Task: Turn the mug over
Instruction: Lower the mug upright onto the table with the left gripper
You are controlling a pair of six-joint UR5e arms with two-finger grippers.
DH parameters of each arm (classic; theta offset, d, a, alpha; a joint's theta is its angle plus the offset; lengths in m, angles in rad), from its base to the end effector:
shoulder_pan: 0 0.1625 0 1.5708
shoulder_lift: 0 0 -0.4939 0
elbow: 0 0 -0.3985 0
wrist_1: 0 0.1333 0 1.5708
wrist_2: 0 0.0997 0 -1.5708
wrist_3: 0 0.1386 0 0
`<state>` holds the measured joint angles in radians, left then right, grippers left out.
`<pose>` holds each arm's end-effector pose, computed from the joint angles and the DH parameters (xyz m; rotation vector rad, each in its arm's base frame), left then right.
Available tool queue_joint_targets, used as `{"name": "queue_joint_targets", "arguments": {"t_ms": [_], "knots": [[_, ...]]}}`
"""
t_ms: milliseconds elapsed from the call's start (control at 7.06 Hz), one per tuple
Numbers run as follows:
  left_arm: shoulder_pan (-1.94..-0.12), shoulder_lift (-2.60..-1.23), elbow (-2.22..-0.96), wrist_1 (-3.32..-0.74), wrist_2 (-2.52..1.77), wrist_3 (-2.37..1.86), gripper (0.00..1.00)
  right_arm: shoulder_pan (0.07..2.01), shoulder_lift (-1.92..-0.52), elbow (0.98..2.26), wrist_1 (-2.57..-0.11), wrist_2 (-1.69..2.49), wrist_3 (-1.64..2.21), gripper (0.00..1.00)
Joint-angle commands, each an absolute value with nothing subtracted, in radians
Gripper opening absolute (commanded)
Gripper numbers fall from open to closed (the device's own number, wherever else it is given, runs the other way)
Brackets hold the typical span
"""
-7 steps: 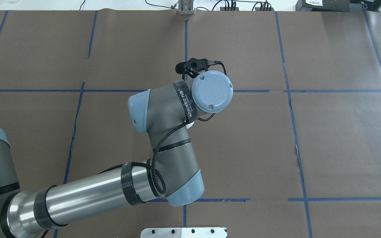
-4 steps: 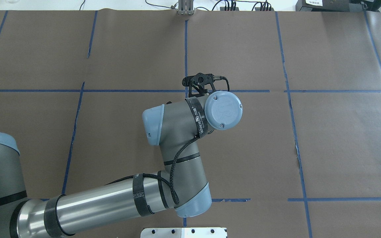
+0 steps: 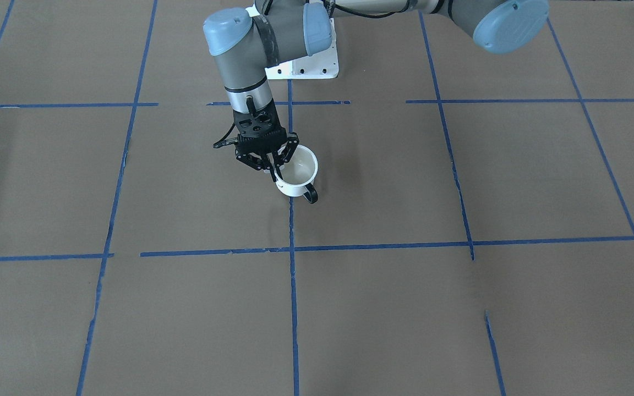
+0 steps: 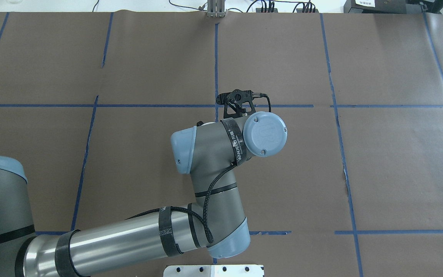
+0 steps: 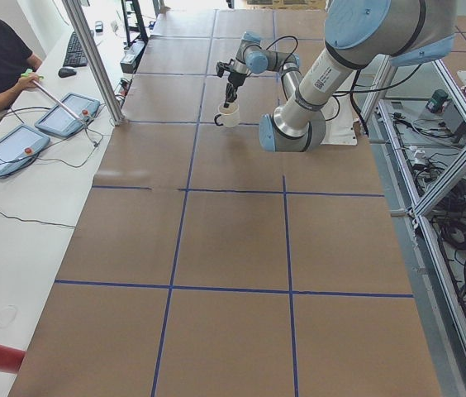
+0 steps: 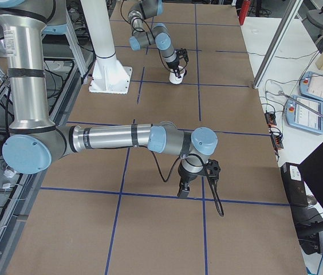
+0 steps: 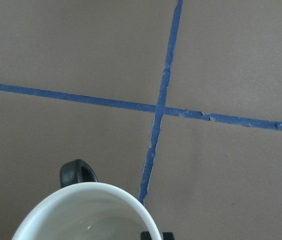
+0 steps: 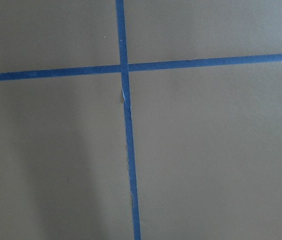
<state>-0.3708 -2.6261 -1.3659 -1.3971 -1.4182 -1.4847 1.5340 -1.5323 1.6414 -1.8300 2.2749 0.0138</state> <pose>0.7420 -0.4541 0.1508 0.2972 0.6274 -0.3249 0.0252 -0.4992 0.7320 -0.1616 -0.6988 0.0308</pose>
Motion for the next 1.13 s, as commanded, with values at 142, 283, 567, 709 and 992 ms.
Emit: {"name": "queue_joint_targets", "arguments": {"t_ms": [142,283,567,709,992], "knots": [[-0.362,-2.623,-1.359,-1.404,-1.41,-1.523,0.99,1.534,-1.532,1.641,-1.83,2.275,0.014,1.0],[-0.353,-2.625,-1.358,-1.404,-1.398,-1.525,1.0,1.534,-1.532,1.641,-1.83,2.275,0.014,1.0],[-0.353,-2.626,-1.37,-1.402,-1.397,-1.523,1.0,1.534,-1.532,1.641,-1.83,2.275,0.014,1.0],[-0.353,-2.628,-1.371,-1.402,-1.397,-1.517,1.0,1.534,-1.532,1.641,-1.83,2.275,0.014,1.0],[-0.357,-2.625,-1.426,-1.394,-1.397,-1.467,1.0,1.534,-1.532,1.641,-1.83,2.275,0.014,1.0]]}}
